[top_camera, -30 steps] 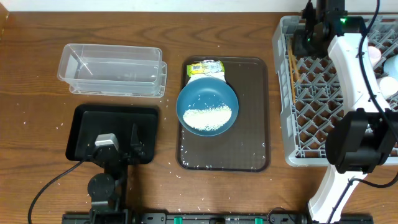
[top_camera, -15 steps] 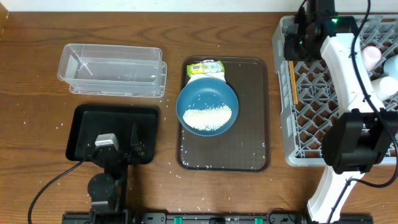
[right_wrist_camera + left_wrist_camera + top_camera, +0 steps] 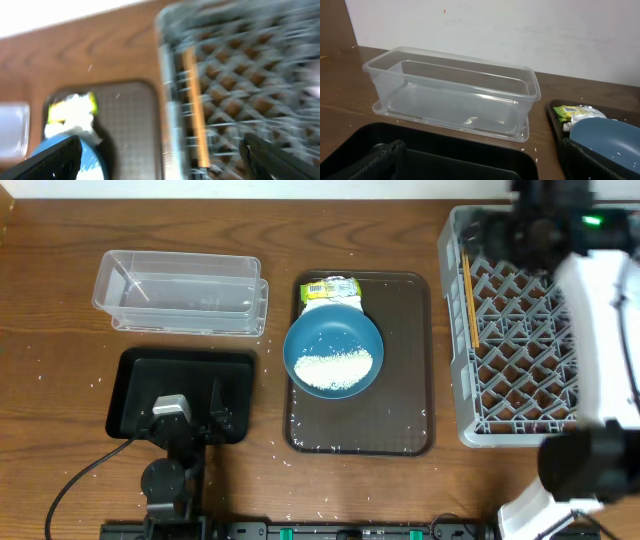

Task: Sort waste into correct bins and load items into the dishwasher rack

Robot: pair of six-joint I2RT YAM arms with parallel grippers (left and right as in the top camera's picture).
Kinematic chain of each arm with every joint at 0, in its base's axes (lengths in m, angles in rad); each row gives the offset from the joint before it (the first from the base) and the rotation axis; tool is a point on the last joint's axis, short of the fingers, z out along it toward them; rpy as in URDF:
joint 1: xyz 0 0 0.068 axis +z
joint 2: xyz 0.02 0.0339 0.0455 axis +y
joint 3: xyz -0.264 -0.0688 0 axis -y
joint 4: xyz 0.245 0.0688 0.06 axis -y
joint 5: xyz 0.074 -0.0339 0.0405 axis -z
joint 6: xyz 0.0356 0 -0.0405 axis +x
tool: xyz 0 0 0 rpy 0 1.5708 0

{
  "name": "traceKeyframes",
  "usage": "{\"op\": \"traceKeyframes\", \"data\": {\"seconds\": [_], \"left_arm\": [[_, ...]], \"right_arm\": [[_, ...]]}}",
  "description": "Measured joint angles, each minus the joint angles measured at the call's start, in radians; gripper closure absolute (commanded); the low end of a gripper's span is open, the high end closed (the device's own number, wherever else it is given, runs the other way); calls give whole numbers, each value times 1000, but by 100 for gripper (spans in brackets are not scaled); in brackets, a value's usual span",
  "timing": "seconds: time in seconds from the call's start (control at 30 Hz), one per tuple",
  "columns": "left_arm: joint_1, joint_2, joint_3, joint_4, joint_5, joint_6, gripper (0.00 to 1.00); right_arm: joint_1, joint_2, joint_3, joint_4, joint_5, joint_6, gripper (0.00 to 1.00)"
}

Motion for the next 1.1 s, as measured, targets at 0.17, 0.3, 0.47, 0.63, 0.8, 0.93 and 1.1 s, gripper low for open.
{"op": "traceKeyframes", "data": {"seconds": [0.17, 0.3, 0.47, 0.63, 0.8, 0.93, 1.1], "left_arm": [[0, 0, 0, 0, 0, 0, 2], [0, 0, 0, 0, 0, 0, 2], [0, 0, 0, 0, 0, 0, 2], [0, 0, 0, 0, 0, 0, 2], [0, 0, 0, 0, 0, 0, 2], [0, 0, 0, 0, 0, 0, 2], [0, 0, 0, 0, 0, 0, 2]], "right_arm": [[-140, -83, 0, 0, 79, 75, 1], [-226, -89, 0, -35, 109, 111, 1], [-264, -89, 0, -64, 119, 128, 1], [-270, -89, 0, -64, 124, 132, 1], [-270, -89, 0, -64, 124, 132, 1], [-270, -89, 0, -64, 124, 132, 1], [-270, -89, 0, -64, 124, 132, 1]]}}
